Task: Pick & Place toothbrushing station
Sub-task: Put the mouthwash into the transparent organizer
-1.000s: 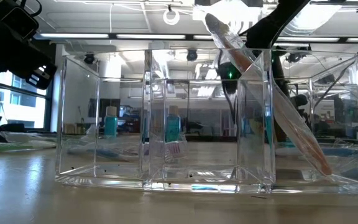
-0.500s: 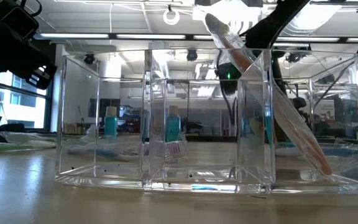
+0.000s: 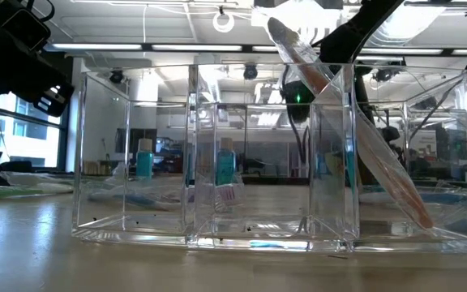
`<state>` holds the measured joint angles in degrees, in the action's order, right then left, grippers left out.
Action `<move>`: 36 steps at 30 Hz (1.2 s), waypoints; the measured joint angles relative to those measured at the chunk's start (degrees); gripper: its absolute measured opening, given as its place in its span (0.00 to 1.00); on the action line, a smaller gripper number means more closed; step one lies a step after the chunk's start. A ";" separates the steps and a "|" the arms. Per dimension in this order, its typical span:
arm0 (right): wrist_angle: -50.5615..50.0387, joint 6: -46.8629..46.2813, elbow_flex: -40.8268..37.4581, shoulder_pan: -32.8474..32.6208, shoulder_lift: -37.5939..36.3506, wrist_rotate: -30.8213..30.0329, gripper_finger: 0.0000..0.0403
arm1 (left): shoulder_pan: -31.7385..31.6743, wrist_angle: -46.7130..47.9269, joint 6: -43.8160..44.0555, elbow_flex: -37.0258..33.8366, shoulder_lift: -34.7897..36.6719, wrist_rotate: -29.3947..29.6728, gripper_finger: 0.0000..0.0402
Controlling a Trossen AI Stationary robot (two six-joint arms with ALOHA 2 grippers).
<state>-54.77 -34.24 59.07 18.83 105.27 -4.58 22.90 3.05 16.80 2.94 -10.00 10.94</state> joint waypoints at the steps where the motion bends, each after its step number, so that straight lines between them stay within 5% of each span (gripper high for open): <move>1: -0.03 0.00 0.00 0.00 0.00 -0.02 0.30 | 0.01 0.00 0.00 0.00 0.01 0.01 0.01; 21: -6.12 -2.57 -0.33 -5.90 -6.99 -1.69 0.29 | 0.00 -0.02 0.00 0.00 0.02 0.02 0.01; 36: -4.95 -11.93 -0.13 -20.01 -26.60 -8.72 0.26 | 0.00 -2.34 -1.53 -0.25 0.02 1.33 0.01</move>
<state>-59.72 -46.17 58.94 -1.18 78.67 -13.30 22.90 0.71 15.28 2.69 -9.98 12.27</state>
